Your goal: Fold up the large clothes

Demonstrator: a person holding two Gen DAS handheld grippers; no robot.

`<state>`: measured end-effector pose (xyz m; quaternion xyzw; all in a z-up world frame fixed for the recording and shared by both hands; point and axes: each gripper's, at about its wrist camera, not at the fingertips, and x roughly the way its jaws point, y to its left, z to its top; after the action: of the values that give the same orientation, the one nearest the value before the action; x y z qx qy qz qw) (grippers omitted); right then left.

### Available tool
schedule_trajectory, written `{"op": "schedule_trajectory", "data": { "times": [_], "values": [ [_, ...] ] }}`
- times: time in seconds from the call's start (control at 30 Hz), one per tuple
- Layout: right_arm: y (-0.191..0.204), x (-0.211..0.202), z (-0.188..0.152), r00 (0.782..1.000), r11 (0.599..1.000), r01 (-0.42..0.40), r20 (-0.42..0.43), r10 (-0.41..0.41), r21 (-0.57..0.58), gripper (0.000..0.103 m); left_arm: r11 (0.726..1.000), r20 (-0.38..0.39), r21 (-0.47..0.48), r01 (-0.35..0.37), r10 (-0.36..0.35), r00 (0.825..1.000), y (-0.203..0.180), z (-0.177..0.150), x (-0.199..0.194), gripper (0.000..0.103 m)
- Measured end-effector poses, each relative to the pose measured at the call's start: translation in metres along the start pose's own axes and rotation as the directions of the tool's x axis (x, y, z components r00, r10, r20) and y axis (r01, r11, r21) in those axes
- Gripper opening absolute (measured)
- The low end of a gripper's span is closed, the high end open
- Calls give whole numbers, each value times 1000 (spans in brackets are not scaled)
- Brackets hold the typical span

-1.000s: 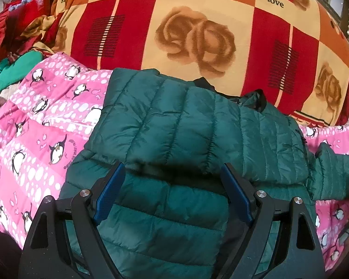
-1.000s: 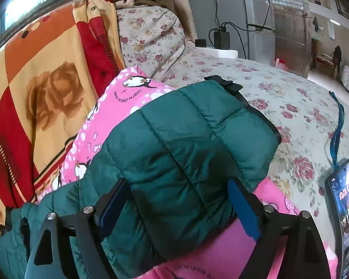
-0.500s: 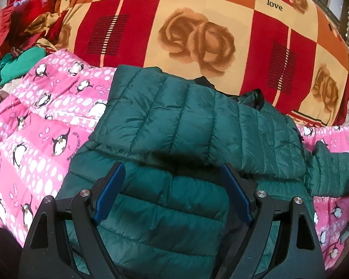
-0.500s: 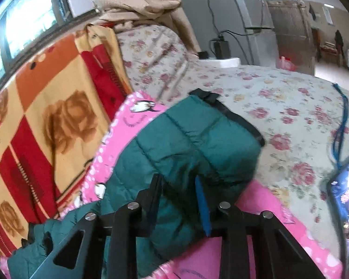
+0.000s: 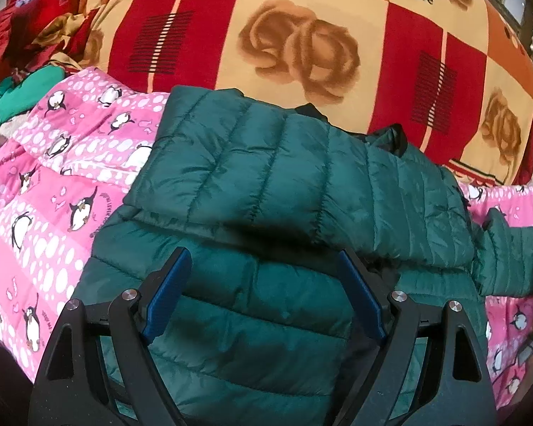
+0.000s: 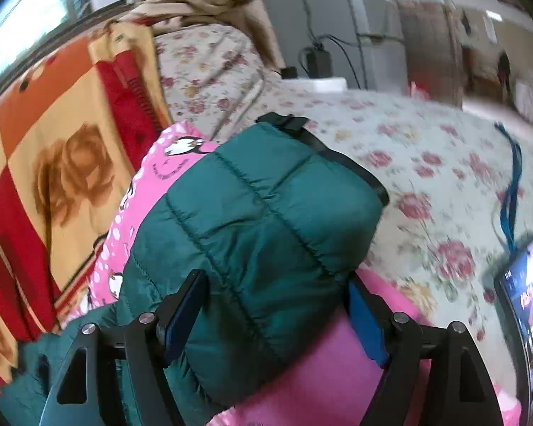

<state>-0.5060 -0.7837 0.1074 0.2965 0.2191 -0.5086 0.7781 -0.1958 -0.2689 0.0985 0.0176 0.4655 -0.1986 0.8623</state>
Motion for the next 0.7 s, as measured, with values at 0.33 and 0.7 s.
{"op": "schedule_trajectory", "data": {
  "times": [0.33,0.7],
  "values": [
    [24,-15,-1,978,979,-200,44,202,-41,22,1000,-5,-10,9,-9,1000,6,-4,2,84],
    [96,-47,-28,860,850,-505,-5,510,-148,18,998,31,-58,23,-21,999,20,3,-12,84]
  ]
}}
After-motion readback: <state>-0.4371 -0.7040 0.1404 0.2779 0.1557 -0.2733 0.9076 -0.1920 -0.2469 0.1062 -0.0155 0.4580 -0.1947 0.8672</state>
